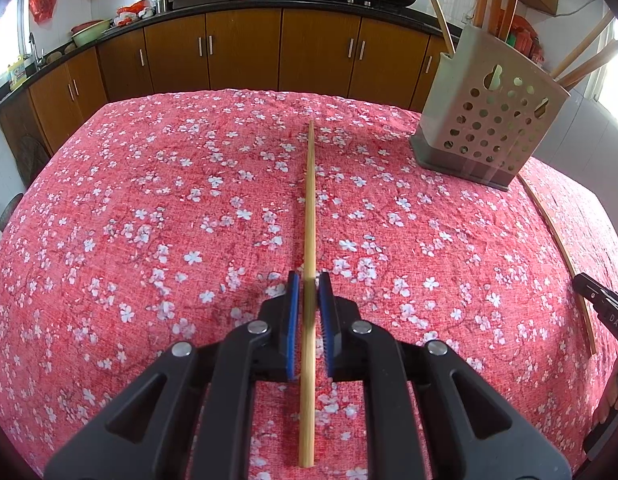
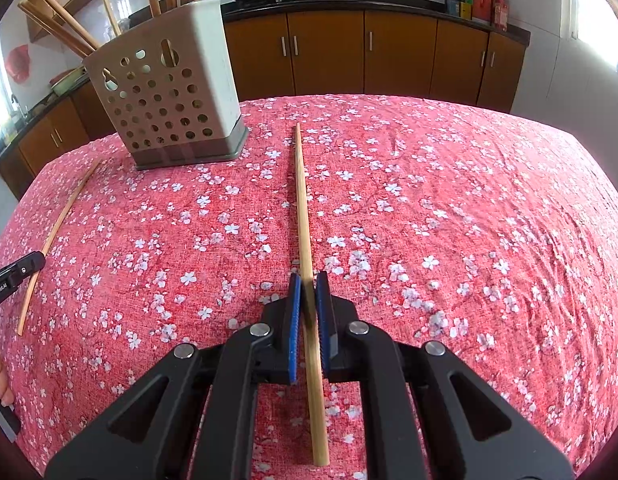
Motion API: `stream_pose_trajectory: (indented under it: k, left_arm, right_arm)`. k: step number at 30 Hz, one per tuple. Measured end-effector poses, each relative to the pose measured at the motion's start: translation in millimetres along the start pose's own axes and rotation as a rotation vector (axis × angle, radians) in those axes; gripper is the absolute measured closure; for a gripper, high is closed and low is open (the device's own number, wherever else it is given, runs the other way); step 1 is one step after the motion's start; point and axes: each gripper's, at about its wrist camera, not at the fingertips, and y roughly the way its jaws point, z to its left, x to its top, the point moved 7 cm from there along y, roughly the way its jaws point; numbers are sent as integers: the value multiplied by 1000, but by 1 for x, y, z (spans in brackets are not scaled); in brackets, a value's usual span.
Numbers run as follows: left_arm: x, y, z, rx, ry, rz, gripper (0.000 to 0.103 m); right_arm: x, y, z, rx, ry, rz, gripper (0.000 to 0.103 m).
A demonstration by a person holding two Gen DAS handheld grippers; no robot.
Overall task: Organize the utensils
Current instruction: 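Close the right tool on a chopstick while the left tool grasps the last chopstick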
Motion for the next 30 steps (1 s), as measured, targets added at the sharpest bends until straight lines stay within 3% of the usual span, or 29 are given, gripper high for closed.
stream_pose_trajectory:
  k: [20, 30]
  left_arm:
    - [0, 0, 0, -7, -1, 0, 89]
    - [-7, -9, -5, -4, 31, 6, 89]
  right_arm:
    - [1, 0, 0, 2, 2, -1, 94]
    - [-5, -7, -4, 46, 53, -2, 94]
